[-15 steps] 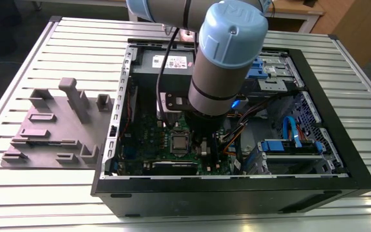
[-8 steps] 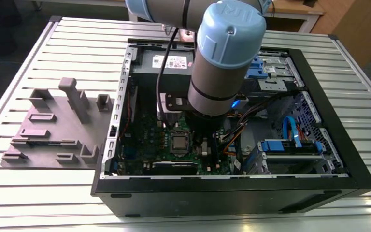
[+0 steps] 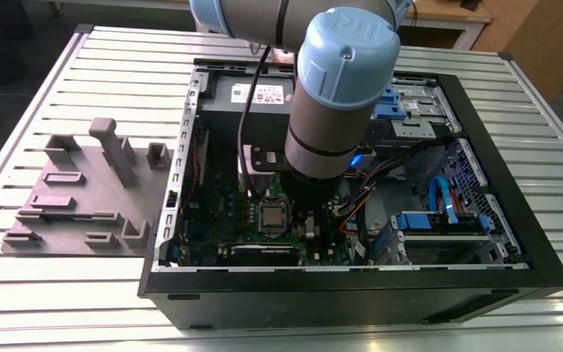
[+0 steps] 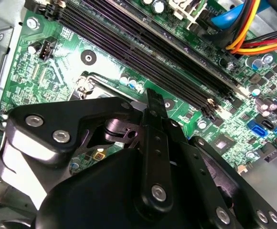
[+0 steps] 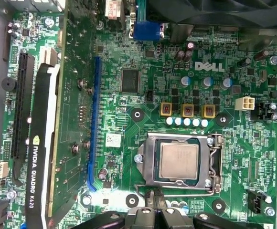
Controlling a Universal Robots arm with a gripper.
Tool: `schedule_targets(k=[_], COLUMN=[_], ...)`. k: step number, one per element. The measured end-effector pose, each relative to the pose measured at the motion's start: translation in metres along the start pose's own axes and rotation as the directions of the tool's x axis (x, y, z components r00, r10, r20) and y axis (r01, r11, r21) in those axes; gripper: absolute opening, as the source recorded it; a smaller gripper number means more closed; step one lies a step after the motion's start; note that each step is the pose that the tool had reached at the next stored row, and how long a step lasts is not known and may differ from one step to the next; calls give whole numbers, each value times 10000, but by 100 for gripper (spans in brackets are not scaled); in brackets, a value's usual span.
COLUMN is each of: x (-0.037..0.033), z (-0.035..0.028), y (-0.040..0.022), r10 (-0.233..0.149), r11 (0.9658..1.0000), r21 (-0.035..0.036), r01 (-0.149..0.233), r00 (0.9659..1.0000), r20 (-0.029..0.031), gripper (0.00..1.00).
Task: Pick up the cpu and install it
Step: 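Install the first cpu locking lever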
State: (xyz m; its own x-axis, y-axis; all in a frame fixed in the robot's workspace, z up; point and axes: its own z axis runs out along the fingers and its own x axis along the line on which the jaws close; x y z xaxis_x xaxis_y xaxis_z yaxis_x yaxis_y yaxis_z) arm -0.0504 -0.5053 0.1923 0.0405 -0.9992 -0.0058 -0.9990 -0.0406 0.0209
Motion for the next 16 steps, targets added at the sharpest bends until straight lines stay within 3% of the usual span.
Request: schedule_targets(k=[16], x=[0], z=[52], y=[-4], r10=[-1], r11=[10000], r21=[3], r01=[1], r00=[10000], r20=[-1], gripper=[11])
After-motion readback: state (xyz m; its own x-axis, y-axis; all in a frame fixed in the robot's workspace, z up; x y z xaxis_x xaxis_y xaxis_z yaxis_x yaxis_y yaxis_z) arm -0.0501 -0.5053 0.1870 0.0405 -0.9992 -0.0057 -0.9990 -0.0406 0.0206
